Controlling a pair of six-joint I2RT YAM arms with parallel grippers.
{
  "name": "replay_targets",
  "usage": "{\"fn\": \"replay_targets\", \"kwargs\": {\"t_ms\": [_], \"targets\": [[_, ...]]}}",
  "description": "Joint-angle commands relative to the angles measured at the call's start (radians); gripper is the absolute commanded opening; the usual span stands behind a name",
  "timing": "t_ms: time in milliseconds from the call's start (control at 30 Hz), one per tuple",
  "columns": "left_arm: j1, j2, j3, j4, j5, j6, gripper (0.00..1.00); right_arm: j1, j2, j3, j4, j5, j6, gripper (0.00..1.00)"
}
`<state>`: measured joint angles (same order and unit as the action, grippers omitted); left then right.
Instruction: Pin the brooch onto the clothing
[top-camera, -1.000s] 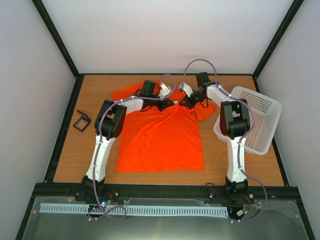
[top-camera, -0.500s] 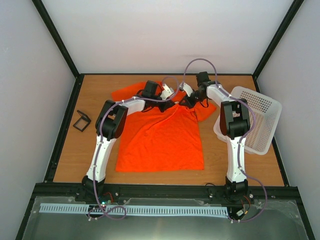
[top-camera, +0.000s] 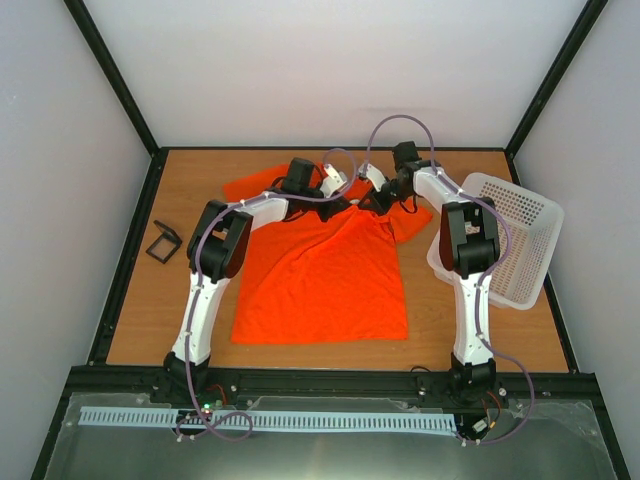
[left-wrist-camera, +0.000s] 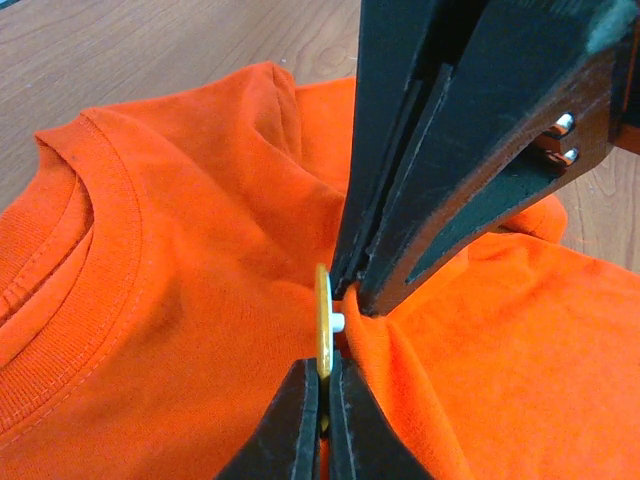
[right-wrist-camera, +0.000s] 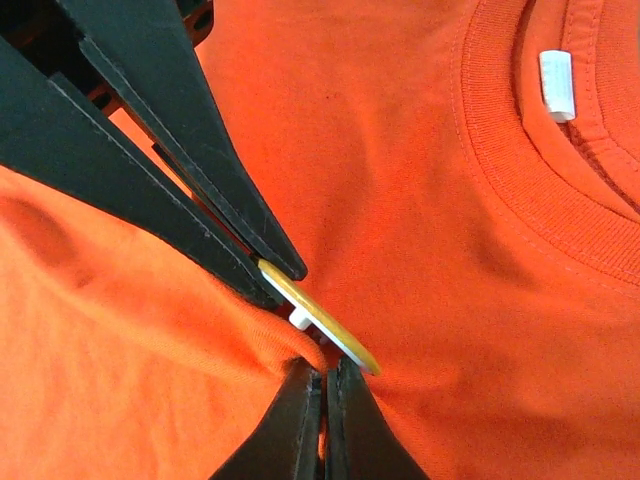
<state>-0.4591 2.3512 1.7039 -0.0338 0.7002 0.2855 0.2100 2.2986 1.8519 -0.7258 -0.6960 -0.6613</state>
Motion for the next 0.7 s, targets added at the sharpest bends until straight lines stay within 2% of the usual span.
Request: {"fn": "replay_targets", "kwargs": {"t_ms": [0, 267, 667], "targets": [[-0.007, -0.061, -0.004, 0.049, 0.075, -0.012, 0.01, -0.004, 0.032, 0.028, -0.003, -0.005, 0.005, 0.03], [0.008, -0.035, 0.033, 0.063, 0.092, -0.097, 0.01, 0.002, 0.021, -0.012, -0.004, 0.008, -0.02, 0.03], [0.027, -0.035, 0.028, 0.141, 0.219, -0.226, 0.01, 0.026, 0.022, -0.017, 0.025, 0.086, -0.018, 0.02]]}}
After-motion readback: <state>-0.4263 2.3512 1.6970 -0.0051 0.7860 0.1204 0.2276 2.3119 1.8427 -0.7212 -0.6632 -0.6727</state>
